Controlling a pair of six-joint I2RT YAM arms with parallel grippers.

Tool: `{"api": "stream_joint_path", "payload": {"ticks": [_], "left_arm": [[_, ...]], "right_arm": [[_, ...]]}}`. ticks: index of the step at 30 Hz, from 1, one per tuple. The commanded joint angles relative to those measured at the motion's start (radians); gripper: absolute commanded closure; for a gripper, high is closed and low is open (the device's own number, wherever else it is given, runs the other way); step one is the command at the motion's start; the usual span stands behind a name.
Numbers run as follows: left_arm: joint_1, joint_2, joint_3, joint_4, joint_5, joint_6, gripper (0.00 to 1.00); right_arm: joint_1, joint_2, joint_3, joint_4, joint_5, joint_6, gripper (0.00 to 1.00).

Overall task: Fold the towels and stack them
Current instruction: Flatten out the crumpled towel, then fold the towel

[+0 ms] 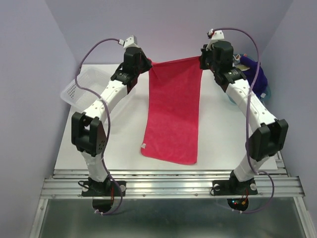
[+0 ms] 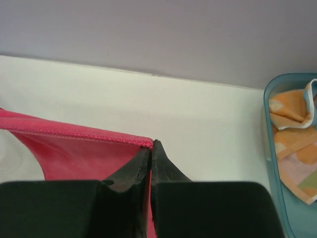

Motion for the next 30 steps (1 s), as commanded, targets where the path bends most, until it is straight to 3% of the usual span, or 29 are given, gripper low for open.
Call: {"api": "stream_joint_path", "payload": {"ticks": [1,7,14,24,30], "left_arm": [[0.032,0.122,0.201,0.094,-0.048,0.063,1.00],[0.064,0.333,0.402,0.082,-0.017,0.093,1.00],[0.072,0.414,0.416,0.076,0.025,0.086,1.00],[0.072,0.272,0.185,0.076,0.046,0.057,1.00],[0.070,0.166,-0.087,0.141,0.092,0.019,1.00]], "right_arm": [[-0.112,0.097,0.095,0.158,-0.013,0.009,0.99],[-0.208,0.313,0.192,0.178,-0.174,0.003,0.99],[-0.218,0.351,0.129,0.195,-0.273,-0.042,0.99],[-0.205,0.193,-0.135,0.196,-0.310,0.095,0.99],[-0.157,0.056,-0.363,0.184,-0.286,0.150,0.99]]}}
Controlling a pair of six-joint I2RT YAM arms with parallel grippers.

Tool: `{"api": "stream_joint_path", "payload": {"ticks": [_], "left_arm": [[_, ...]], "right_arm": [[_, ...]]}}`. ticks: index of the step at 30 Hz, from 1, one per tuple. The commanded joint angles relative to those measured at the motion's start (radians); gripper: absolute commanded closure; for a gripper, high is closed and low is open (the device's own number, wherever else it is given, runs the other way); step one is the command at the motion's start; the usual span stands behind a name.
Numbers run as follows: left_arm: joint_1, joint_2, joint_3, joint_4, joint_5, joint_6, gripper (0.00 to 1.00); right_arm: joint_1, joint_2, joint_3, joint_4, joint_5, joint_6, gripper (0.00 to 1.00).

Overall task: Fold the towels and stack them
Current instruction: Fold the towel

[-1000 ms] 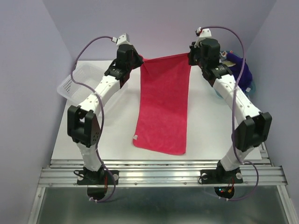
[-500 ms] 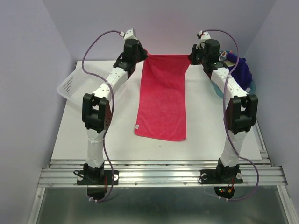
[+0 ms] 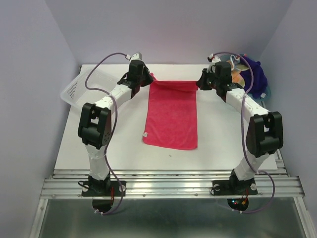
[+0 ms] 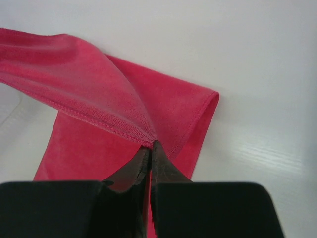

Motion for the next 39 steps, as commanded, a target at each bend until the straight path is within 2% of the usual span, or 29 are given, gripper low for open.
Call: {"api": "stream_joint_path", "payload": {"ticks": [1,4,8,13,16,21,29,37,39], "left_arm": [[0.029,-0.143,-0.120,0.071,-0.017,-0.019,1.00],[0.022,-0.201,-0.213,0.091,-0.009,-0.038,1.00],[-0.012,-0.300,-0.321,0.097,-0.067,-0.033,1.00],[-0.050,-0.406,-0.525,0.112,-0.120,-0.058,1.00],[-0.101,-0.458,-0.597,0.137,-0.137,-0.069,1.00],[-0.123,-0.522,-0.683,0.137,-0.155,-0.107,1.00],[-0.146,-0.663,-0.797,0.131,-0.169,-0.129,1.00],[-0.187,-0.742,-0.893,0.116,-0.181,-0.164,1.00],[-0.192,-0.742,-0.912,0.106,-0.186,-0.179,1.00]], "right_arm": [[0.027,-0.121,-0.098,0.013,0.072,0.044,0.99],[0.088,-0.172,-0.188,0.007,0.141,0.073,0.99],[0.134,-0.239,-0.311,0.002,0.234,0.132,0.99],[0.188,-0.354,-0.419,-0.001,0.280,0.143,0.99],[0.214,-0.437,-0.478,-0.007,0.268,0.156,0.99],[0.225,-0.560,-0.552,-0.034,0.265,0.179,0.99],[0.231,-0.680,-0.636,-0.079,0.216,0.196,0.99],[0.237,-0.769,-0.710,-0.102,0.200,0.222,0.99],[0.239,-0.784,-0.742,-0.107,0.139,0.245,0.99]]}}
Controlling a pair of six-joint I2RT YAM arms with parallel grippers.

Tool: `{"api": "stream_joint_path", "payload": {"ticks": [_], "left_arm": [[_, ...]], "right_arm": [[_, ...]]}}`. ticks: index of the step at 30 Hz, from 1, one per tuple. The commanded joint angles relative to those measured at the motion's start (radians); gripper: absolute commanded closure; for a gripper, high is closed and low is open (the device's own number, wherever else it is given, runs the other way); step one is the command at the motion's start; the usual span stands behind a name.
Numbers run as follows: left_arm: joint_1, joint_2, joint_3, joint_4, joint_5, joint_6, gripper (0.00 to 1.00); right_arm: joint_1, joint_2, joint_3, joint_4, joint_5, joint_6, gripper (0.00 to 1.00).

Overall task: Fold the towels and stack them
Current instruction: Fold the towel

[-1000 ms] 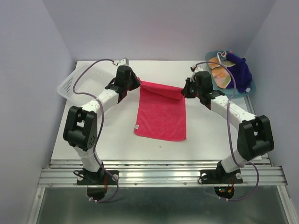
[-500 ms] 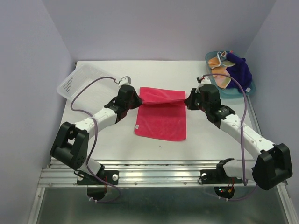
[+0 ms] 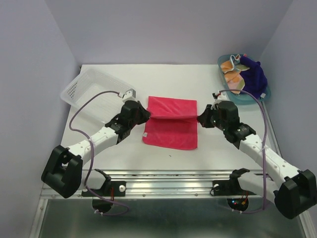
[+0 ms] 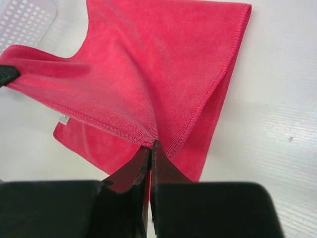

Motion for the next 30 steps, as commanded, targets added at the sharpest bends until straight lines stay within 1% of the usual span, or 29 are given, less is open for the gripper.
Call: {"api": "stream_joint_path", "payload": {"ticks": [1,5,8,11,14,17,28,30], "left_arm": [[0.003,-0.033,-0.042,-0.020,-0.074,-0.021,1.00],[-0.004,-0.056,-0.078,-0.026,-0.074,-0.037,1.00],[-0.011,-0.074,-0.107,-0.027,-0.073,-0.049,1.00],[-0.023,-0.068,-0.133,-0.024,-0.071,-0.066,1.00],[-0.031,-0.048,-0.156,-0.024,-0.068,-0.080,1.00],[-0.037,-0.036,-0.163,-0.023,-0.069,-0.090,1.00],[-0.054,0.021,-0.208,-0.021,-0.048,-0.132,1.00],[-0.057,0.034,-0.206,-0.021,-0.046,-0.136,0.98]], "right_arm": [[0.001,-0.045,-0.058,-0.018,-0.037,0.036,0.99],[0.005,-0.060,-0.086,-0.125,-0.021,0.069,0.99],[0.004,-0.091,-0.130,-0.140,-0.021,0.092,0.99],[0.004,-0.094,-0.161,-0.121,-0.065,0.106,0.99],[0.007,-0.067,-0.222,-0.034,-0.166,0.123,0.99],[0.010,-0.013,-0.238,-0.011,-0.162,0.129,0.99],[0.013,0.032,-0.287,0.006,-0.145,0.140,0.99],[0.015,0.042,-0.294,0.014,-0.146,0.140,0.98]]}}
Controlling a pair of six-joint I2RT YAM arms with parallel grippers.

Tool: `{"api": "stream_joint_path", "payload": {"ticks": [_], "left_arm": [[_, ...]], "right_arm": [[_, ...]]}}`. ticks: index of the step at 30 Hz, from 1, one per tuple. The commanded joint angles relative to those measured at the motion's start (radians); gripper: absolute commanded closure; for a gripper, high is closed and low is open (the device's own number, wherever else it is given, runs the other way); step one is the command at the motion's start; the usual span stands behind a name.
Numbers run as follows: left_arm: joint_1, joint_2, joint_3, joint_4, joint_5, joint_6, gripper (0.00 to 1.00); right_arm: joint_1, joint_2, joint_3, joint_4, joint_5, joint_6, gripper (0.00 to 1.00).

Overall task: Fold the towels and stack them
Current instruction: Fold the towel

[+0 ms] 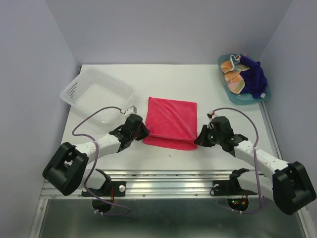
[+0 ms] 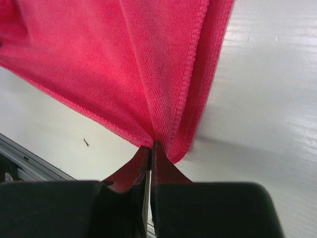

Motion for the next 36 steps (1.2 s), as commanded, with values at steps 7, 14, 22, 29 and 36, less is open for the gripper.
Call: {"api": "stream_joint_path", "payload": {"ticks": [7,14,22,29,36], "left_arm": [[-0.012,0.013,-0.031,-0.014,-0.031,-0.015,0.72],[-0.034,-0.119,-0.066,-0.095,-0.033,-0.022,0.45],[-0.043,-0.305,-0.026,-0.204,-0.092,0.015,0.25],[-0.041,-0.149,0.179,-0.189,-0.161,0.118,0.18],[0.055,0.184,0.514,-0.195,-0.102,0.245,0.18]], "right_arm": [[0.004,0.027,-0.044,0.027,0.000,0.001,0.76],[0.010,-0.096,-0.047,-0.039,-0.074,0.003,0.46],[0.009,-0.182,0.071,-0.132,0.044,0.019,0.31],[0.009,-0.047,0.224,-0.089,0.259,0.061,0.29],[-0.013,0.246,0.485,-0.079,0.345,0.030,0.32]]}}
